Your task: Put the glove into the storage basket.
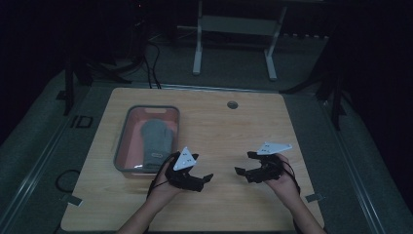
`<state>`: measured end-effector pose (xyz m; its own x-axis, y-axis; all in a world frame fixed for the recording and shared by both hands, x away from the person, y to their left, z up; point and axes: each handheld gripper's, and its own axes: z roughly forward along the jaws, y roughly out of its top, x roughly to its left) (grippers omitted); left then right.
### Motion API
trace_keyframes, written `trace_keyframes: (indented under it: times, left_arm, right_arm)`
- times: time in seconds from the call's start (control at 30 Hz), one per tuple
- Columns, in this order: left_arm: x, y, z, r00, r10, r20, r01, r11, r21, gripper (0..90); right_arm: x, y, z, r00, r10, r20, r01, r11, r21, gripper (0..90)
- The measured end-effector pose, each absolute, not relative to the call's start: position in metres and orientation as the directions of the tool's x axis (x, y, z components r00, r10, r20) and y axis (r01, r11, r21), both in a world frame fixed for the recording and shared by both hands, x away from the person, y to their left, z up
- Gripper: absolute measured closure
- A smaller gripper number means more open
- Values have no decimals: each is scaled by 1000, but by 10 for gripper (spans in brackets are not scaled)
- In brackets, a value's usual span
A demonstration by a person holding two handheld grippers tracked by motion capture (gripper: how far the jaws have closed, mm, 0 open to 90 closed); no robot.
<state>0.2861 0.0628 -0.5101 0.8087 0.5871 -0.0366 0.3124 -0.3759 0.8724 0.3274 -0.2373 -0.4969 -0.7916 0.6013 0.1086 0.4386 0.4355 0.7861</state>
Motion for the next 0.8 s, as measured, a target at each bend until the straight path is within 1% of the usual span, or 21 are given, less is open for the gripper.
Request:
trace_keyframes:
  times: [0.17,0.37,0.47,0.53,0.7,0.8]
  left_arm:
    - [281,52,-524,826,563,-25,300,-402,865,146]
    - [276,45,-536,843,538,15,268,-444,855,146]
    - [275,43,-541,844,536,11,276,-451,849,146]
    - [275,43,-544,846,533,9,278,-455,846,146]
    - [273,43,-550,849,528,-1,284,-454,844,146]
    - [272,44,-551,853,522,13,269,-460,846,146]
  right_arm:
    - [320,-248,-510,-791,605,93,430,441,788,141]
    - [313,-264,-524,-777,626,70,430,446,785,140]
    - [309,-270,-529,-773,633,34,419,471,776,140]
    - [307,-274,-533,-768,639,29,422,472,774,140]
    - [302,-289,-538,-744,668,17,413,440,798,142]
    - [298,-296,-541,-732,681,-4,404,438,803,143]
